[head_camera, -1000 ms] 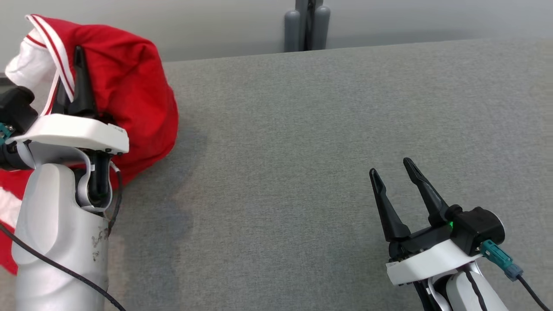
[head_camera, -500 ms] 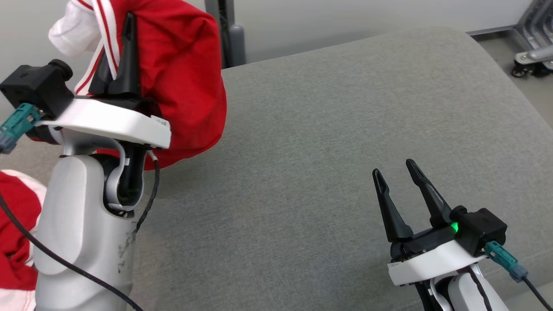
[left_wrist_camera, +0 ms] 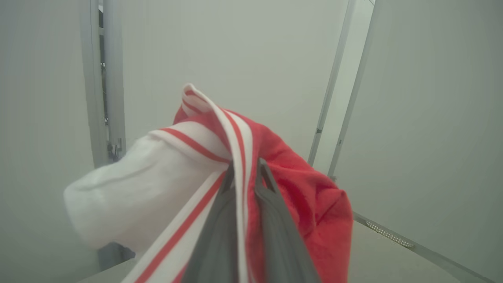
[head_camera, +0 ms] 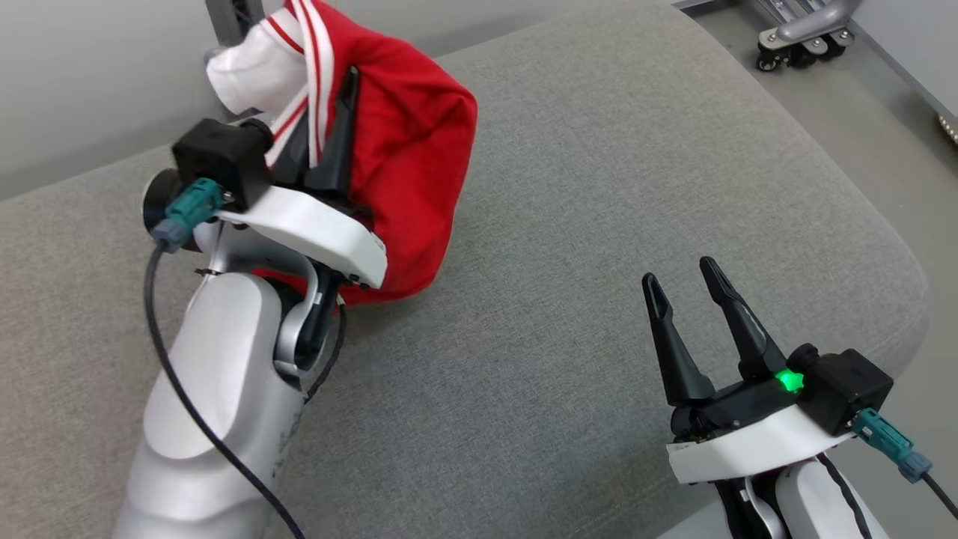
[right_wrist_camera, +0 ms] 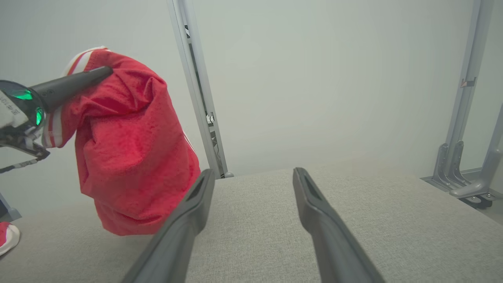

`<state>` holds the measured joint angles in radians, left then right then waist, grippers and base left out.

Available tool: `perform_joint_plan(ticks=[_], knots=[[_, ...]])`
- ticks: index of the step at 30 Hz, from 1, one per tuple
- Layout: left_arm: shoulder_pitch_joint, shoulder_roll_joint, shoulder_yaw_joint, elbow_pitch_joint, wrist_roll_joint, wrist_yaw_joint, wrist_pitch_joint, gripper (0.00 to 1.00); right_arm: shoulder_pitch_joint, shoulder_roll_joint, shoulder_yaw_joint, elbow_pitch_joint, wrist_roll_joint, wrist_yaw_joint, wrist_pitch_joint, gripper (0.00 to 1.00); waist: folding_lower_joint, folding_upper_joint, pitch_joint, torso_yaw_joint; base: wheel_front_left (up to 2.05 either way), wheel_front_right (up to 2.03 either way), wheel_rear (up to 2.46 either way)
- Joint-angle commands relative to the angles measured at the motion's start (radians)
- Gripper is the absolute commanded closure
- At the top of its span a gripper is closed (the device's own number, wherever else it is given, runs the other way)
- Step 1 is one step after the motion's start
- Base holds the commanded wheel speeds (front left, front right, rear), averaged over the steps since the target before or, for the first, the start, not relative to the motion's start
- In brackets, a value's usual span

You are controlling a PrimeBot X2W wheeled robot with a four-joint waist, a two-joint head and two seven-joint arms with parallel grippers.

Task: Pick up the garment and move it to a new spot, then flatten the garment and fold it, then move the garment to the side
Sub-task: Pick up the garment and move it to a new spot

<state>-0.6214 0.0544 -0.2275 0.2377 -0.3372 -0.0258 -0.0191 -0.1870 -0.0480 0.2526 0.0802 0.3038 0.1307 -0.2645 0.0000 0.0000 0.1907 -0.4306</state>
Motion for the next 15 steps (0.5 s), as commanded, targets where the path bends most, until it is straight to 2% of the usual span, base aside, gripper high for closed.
perform_joint_plan(ticks=[1,7,14,15], knots=[[-0.004,0.005,-0.016,0.019,0.016,0.004,-0.007,1.0,-0.011,-0.005,0.002,-0.005,0.009,0.0,-0.002,0.0,0.0,0.0,0.022,-0.021,0.0,0.0,0.0],[-0.011,0.003,-0.116,0.194,0.056,-0.028,-0.002,1.0,-0.032,-0.005,0.022,-0.022,0.035,0.0,-0.002,0.0,0.0,0.0,0.069,-0.052,0.0,0.0,0.0],[-0.032,-0.001,-0.189,0.37,0.04,-0.052,-0.011,1.0,-0.051,-0.005,0.021,-0.022,0.048,0.0,-0.002,0.0,0.0,0.0,0.1,-0.061,0.0,0.0,0.0],[-0.034,-0.001,-0.2,0.388,0.036,-0.054,-0.012,0.8,-0.05,-0.005,0.021,-0.021,0.049,0.0,-0.002,0.0,0.0,0.0,0.101,-0.062,0.0,0.0,0.0]])
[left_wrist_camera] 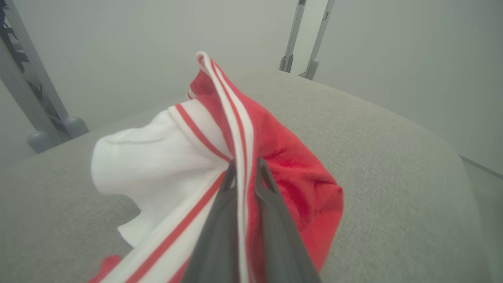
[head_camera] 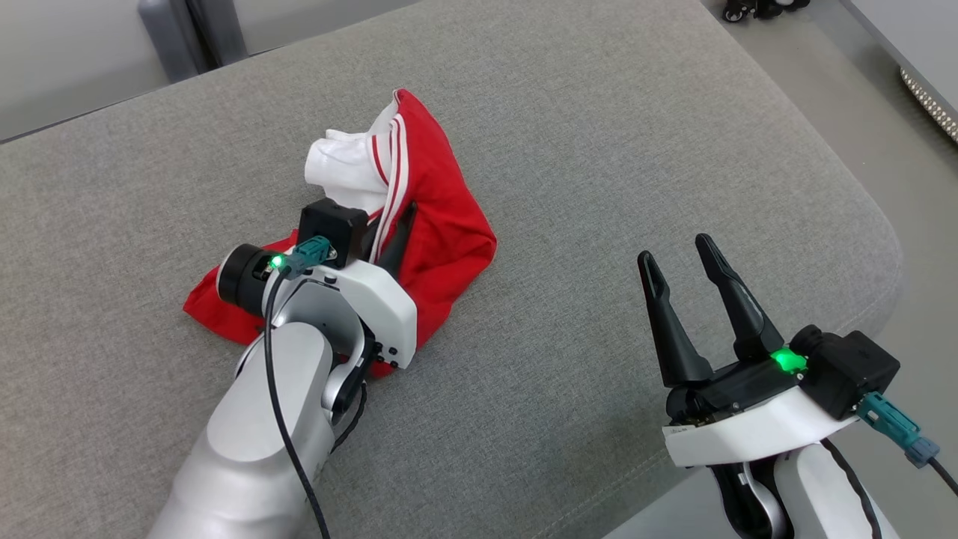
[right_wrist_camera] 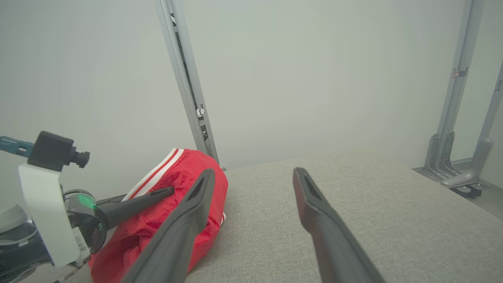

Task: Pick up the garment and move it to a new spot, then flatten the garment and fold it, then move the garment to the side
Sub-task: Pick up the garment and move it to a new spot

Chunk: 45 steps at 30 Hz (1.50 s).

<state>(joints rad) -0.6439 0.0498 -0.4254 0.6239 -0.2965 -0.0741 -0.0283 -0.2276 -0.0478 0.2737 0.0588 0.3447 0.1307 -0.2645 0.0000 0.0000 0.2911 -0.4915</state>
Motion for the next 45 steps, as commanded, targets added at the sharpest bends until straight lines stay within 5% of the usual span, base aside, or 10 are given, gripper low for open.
perform_joint_plan(ticks=[1,2,3,11,27,45], knots=[[-0.014,0.003,-0.011,0.016,-0.01,-0.008,-0.008,0.55,-0.009,-0.005,-0.001,0.002,0.01,0.0,-0.002,0.0,0.0,0.0,0.002,-0.001,0.0,0.0,0.0],[-0.018,0.003,-0.019,0.023,-0.016,-0.008,-0.015,0.13,-0.008,-0.005,-0.002,0.003,0.009,0.0,-0.002,0.0,0.0,0.0,0.001,0.0,0.0,0.0,0.0],[-0.022,0.003,-0.029,0.028,-0.025,-0.007,-0.024,0.0,-0.008,-0.005,-0.003,0.004,0.008,0.0,-0.002,0.0,0.0,0.0,-0.001,0.001,0.0,0.0,0.0],[0.005,0.003,-0.064,-0.035,-0.105,0.035,-0.12,0.0,0.023,-0.005,-0.014,0.01,-0.011,0.0,-0.002,0.0,0.0,0.0,-0.061,0.05,0.0,0.0,0.0],[0.283,0.07,0.066,-0.301,-0.187,0.133,-0.218,0.0,0.074,-0.006,0.004,0.051,-0.035,0.0,-0.002,0.0,0.0,0.0,-0.201,0.251,0.0,0.0,0.0],[0.67,0.066,0.236,-0.586,-0.06,0.239,-0.236,0.0,0.139,-0.006,-0.053,0.088,-0.027,0.0,-0.002,0.0,0.0,0.0,-0.292,0.372,0.0,0.0,0.0]])
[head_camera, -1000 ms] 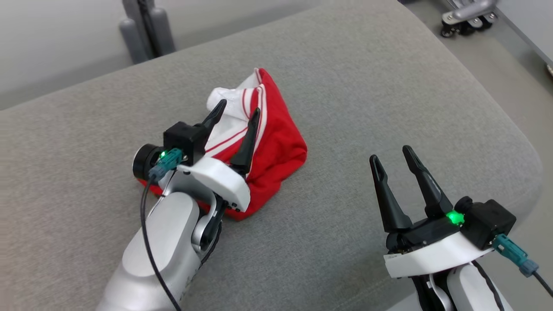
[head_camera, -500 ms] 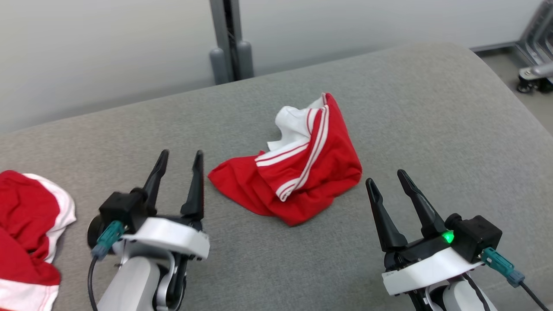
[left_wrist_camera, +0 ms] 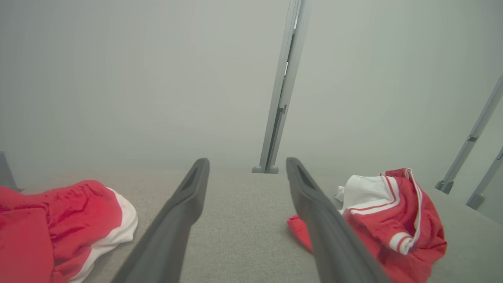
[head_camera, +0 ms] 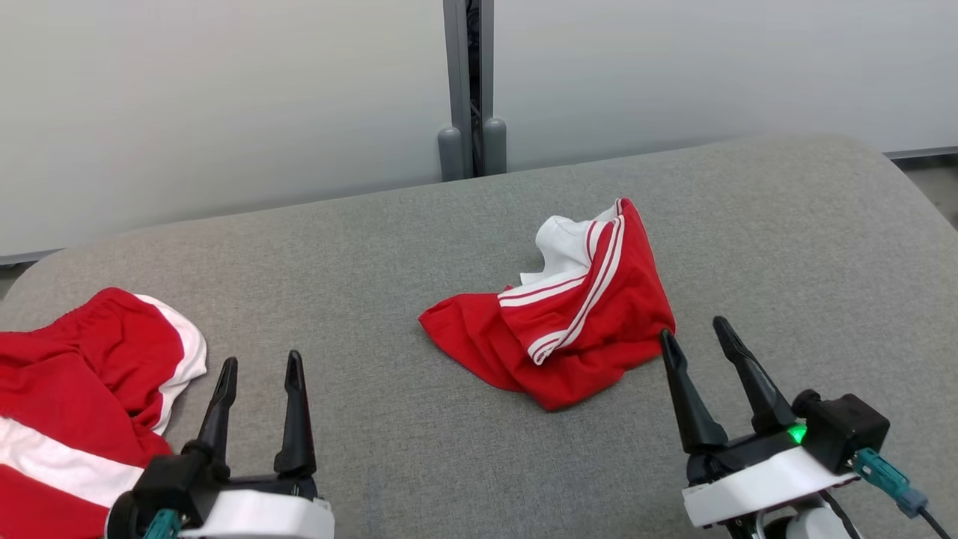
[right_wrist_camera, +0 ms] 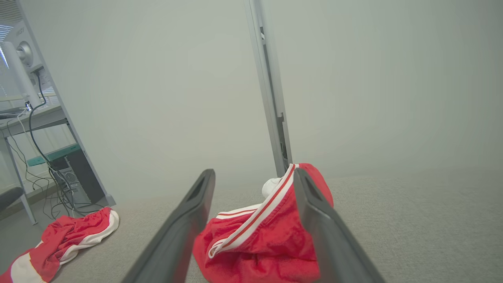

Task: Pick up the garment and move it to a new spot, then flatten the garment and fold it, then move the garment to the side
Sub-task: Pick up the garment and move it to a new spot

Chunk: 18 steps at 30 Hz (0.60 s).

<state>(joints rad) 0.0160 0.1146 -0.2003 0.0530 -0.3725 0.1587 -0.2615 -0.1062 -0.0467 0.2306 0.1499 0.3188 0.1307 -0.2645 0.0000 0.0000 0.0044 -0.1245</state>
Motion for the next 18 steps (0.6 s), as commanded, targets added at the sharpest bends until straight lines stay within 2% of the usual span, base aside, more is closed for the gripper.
perform_joint_plan(ticks=[1,6,12,15,18], knots=[[0.028,-0.002,0.018,-0.023,0.031,0.008,-0.003,0.0,0.019,-0.008,-0.019,-0.008,-0.008,0.0,-0.002,0.0,0.0,0.0,-0.008,0.006,0.0,0.0,0.0],[0.092,-0.027,0.052,-0.065,0.087,0.01,-0.003,0.0,0.055,-0.007,-0.05,-0.018,-0.052,0.0,-0.002,0.0,0.0,0.0,-0.025,0.014,0.0,0.0,0.0],[0.149,-0.047,0.075,-0.073,0.151,-0.017,-0.003,0.0,0.105,-0.007,-0.063,-0.009,-0.094,0.0,-0.002,0.0,0.0,0.0,-0.04,0.015,0.0,0.0,0.0],[0.159,-0.05,0.12,-0.052,0.158,-0.047,-0.004,0.0,0.123,-0.007,-0.065,-0.011,-0.103,0.0,-0.002,0.0,0.0,0.0,-0.043,0.013,0.0,0.0,0.0],[0.168,-0.057,0.139,-0.048,0.165,-0.058,-0.004,0.0,0.132,-0.007,-0.066,-0.011,-0.106,0.0,-0.002,0.0,0.0,0.0,-0.046,0.012,0.0,0.0,0.0]])
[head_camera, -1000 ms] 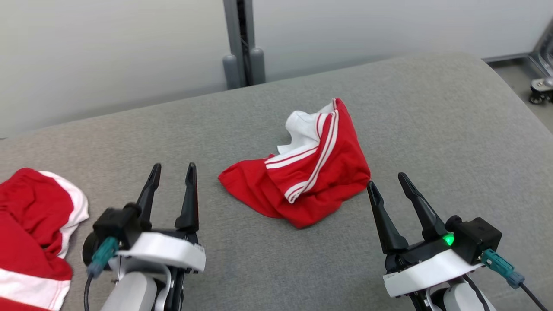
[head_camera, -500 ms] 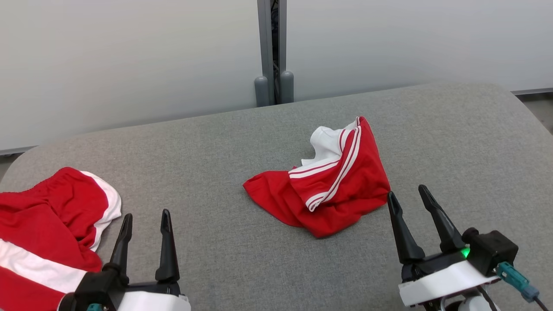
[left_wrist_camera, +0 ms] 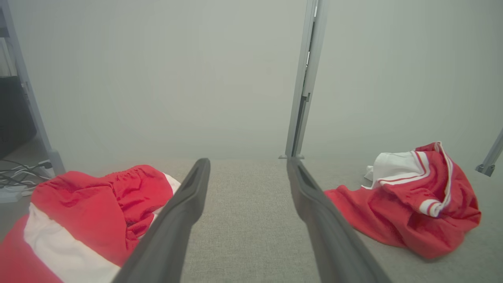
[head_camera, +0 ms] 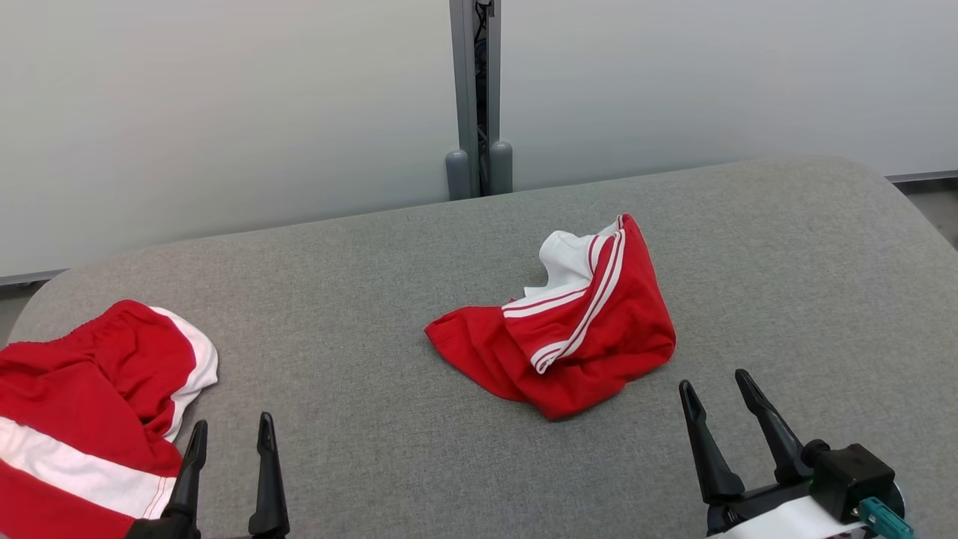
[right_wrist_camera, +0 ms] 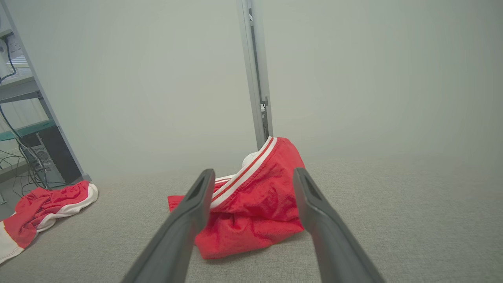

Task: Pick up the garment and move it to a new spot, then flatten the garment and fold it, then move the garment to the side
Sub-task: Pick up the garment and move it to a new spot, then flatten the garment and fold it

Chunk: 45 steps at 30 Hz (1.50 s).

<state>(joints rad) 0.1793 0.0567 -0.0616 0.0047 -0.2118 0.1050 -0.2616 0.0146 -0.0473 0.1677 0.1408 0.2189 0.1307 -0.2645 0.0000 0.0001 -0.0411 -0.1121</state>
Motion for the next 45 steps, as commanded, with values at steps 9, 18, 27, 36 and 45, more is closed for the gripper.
perform_joint_plan(ticks=[9,18,27,36,45], knots=[[0.031,-0.005,0.019,0.01,0.025,-0.04,-0.003,0.0,0.019,-0.006,-0.002,0.002,0.004,0.0,-0.002,0.0,0.0,-0.0001,-0.009,0.003,0.0,0.0,0.0],[0.033,-0.005,0.004,0.021,0.024,-0.037,-0.003,0.0,0.016,-0.006,0.002,0.007,0.009,0.0,-0.002,0.0,0.0,-0.0001,-0.015,0.007,0.0,0.0,0.0],[0.021,-0.005,-0.017,0.041,0.044,-0.041,-0.003,0.0,0.015,-0.006,0.013,0.018,0.014,0.0,-0.002,0.0,0.0,-0.0001,-0.022,0.016,0.0,0.0,0.0],[-0.05,-0.005,-0.076,0.096,0.103,-0.078,-0.003,0.0,-0.009,-0.006,0.014,0.01,0.008,0.0,-0.002,0.0,0.0,-0.0001,0.0,-0.017,0.0,0.0,0.0],[-0.168,-0.004,-0.157,0.198,0.139,-0.155,-0.003,0.0,-0.029,-0.006,0.007,-0.003,0.015,0.0,-0.002,0.0,0.0,-0.0001,0.052,-0.069,0.0,0.0,0.0]])
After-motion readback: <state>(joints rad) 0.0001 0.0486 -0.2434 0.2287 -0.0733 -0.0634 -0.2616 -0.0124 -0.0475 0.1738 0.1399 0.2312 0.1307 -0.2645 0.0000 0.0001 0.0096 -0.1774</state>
